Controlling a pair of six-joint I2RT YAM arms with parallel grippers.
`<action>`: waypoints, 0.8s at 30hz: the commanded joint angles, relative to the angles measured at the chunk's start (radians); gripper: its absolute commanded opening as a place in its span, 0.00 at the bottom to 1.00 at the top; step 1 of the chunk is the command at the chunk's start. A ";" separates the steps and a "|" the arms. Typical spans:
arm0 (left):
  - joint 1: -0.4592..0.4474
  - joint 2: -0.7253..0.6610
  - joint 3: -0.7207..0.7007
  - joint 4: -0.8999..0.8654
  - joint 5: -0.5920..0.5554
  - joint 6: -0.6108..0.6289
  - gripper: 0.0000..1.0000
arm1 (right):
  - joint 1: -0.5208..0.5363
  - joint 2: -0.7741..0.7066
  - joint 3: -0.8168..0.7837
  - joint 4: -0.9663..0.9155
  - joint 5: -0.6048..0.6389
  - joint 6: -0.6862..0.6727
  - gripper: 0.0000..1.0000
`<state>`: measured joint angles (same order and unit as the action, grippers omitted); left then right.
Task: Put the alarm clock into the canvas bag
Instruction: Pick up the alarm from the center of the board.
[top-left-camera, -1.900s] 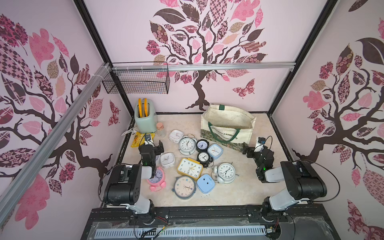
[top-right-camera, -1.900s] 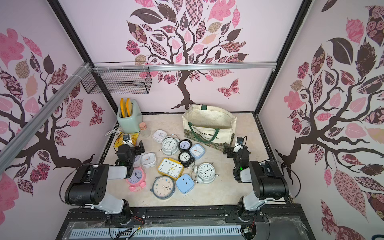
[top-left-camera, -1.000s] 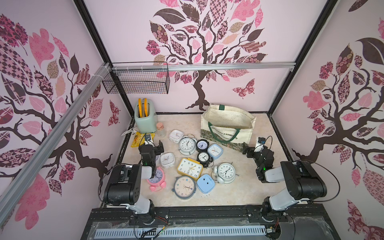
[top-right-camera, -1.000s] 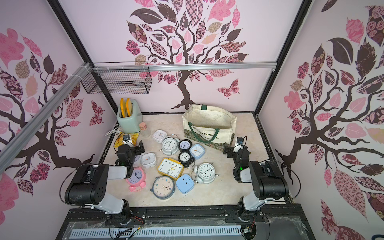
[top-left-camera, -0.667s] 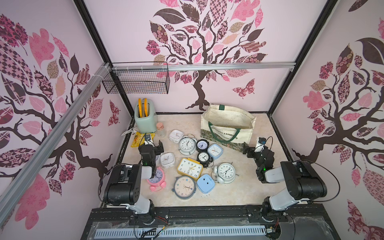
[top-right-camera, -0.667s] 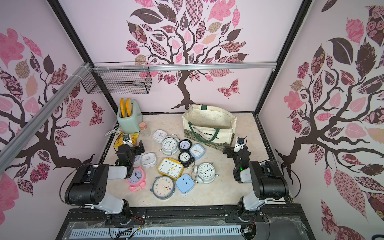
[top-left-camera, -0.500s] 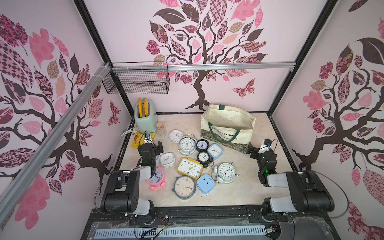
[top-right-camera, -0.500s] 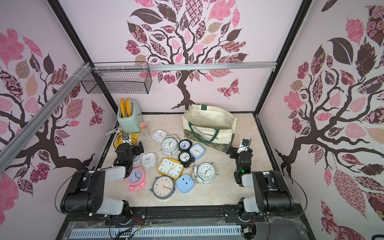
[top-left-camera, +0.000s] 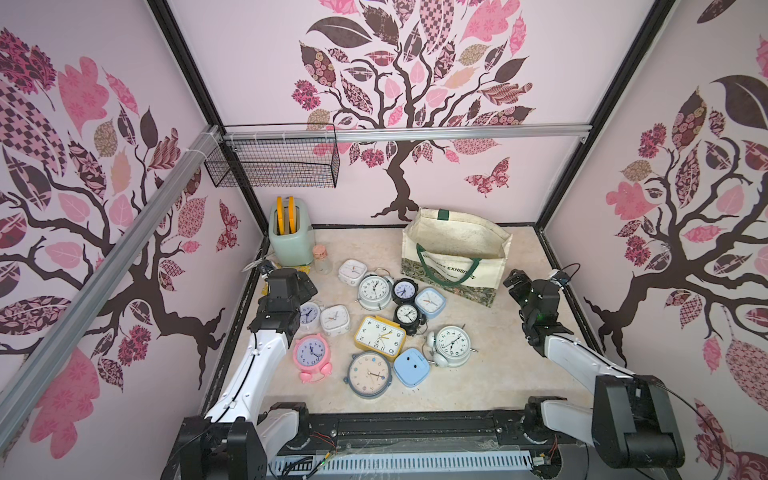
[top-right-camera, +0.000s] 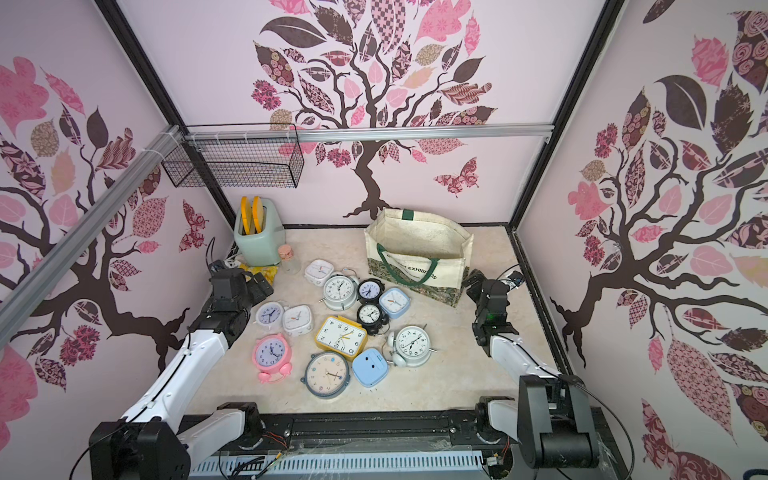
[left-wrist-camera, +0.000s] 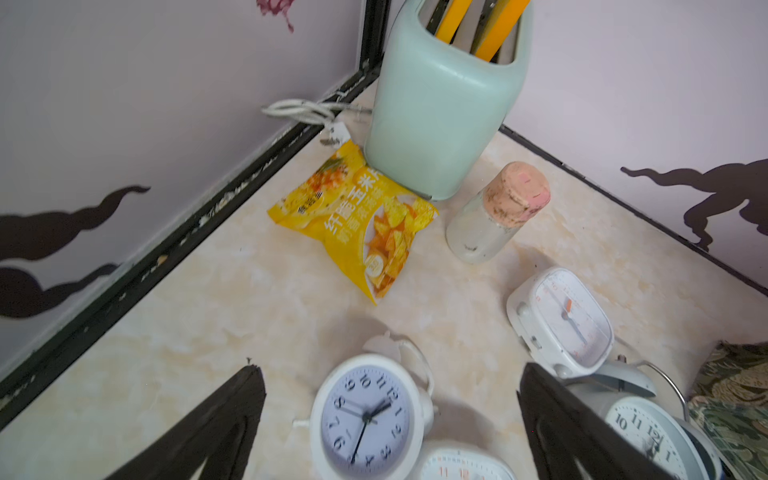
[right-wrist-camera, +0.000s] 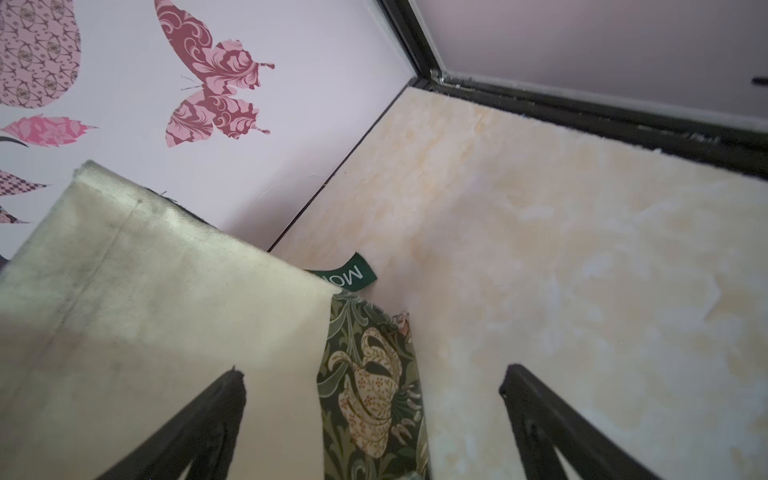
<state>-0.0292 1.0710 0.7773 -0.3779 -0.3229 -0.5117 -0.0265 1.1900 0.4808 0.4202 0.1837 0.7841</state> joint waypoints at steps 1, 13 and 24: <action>-0.012 0.004 0.106 -0.334 0.017 -0.144 0.98 | -0.008 -0.068 0.038 -0.189 -0.127 0.160 1.00; 0.011 0.263 0.250 -0.493 0.071 -0.066 0.98 | 0.169 -0.174 0.242 -0.594 -0.197 -0.013 1.00; 0.023 0.398 0.274 -0.433 0.095 0.007 0.98 | 0.426 -0.199 0.346 -0.792 -0.174 -0.199 1.00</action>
<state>-0.0113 1.4555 1.0019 -0.8276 -0.2340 -0.5407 0.3740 0.9848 0.7696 -0.2825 0.0185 0.6605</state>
